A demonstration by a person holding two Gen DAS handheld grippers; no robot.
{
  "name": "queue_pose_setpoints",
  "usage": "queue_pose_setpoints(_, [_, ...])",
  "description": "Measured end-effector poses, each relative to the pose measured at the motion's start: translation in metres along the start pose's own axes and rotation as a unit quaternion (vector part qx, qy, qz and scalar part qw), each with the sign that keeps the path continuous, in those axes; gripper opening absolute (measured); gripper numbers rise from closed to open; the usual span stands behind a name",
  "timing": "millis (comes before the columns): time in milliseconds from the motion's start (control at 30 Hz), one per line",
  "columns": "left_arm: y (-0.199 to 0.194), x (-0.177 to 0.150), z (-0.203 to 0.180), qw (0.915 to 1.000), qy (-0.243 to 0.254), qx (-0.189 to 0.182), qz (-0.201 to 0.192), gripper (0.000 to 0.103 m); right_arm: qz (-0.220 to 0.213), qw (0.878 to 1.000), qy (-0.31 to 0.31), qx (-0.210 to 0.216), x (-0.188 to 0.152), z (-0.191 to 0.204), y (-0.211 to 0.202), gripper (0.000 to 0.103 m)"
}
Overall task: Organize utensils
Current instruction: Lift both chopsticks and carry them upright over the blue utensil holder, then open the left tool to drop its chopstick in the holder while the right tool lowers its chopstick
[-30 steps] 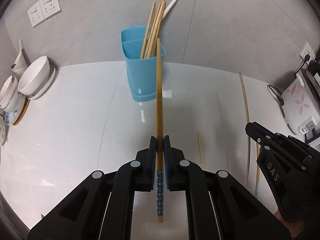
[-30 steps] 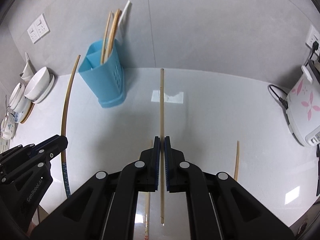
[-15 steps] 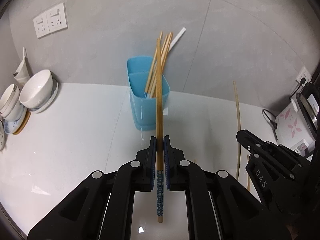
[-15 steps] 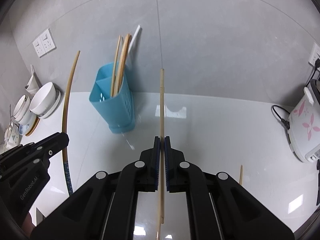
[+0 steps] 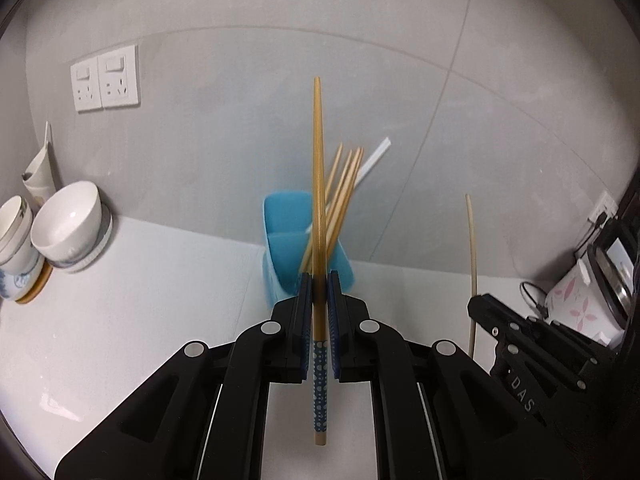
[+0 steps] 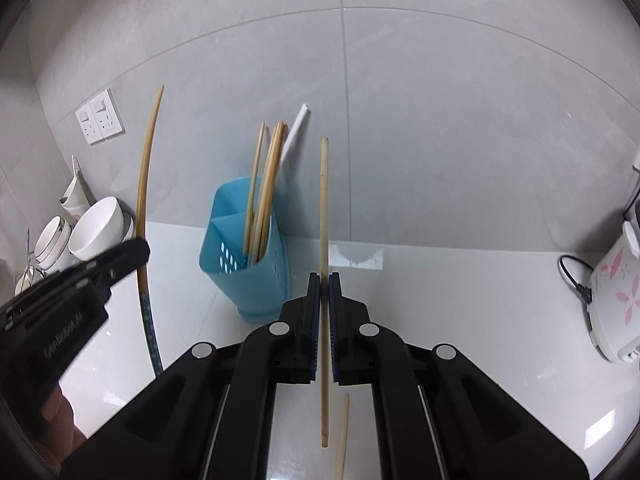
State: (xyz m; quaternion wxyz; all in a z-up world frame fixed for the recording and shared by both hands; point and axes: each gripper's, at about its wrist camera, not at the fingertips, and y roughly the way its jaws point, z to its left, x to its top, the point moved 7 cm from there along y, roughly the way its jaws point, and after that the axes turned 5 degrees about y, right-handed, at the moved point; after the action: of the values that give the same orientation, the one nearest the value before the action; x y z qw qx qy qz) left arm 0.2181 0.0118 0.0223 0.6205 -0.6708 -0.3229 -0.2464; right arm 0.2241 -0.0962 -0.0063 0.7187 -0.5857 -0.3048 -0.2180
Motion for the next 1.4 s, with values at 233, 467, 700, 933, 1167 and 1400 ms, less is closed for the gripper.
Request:
queue_pose_setpoints(233, [0.015, 0.03, 0.008, 0.9996, -0.002, -0.007, -0.029, 0.007, -0.019, 1.0, 0.005, 0.015, 0.023, 0.006, 0.01, 0.003])
queue_pose_setpoints(467, [0.038, 0.052, 0.009, 0.9983, 0.007, -0.008, -0.058, 0.007, -0.037, 0.999, 0.011, 0.027, 0.044, 0.01, 0.022, 0.003])
queue_pose_setpoints(700, [0.051, 0.067, 0.005, 0.9932, 0.032, -0.007, -0.112, 0.007, -0.037, 0.999, 0.009, 0.028, 0.053, 0.012, 0.036, 0.003])
queue_pose_setpoints(933, [0.067, 0.07, 0.006, 0.9869, 0.056, -0.01, -0.151, 0.007, -0.042, 0.999, 0.011, 0.028, 0.057, 0.012, 0.045, 0.003])
queue_pose_setpoints(1167, [0.088, 0.062, 0.007, 0.9851, 0.07, -0.002, -0.157, 0.007, -0.036, 0.999, 0.016, 0.029, 0.054, 0.011, 0.053, 0.003])
queue_pose_setpoints(1400, [0.104, 0.052, 0.006, 0.9868, 0.074, -0.002, -0.144, 0.007, -0.033, 0.999, 0.018, 0.029, 0.052, 0.01, 0.056, 0.003])
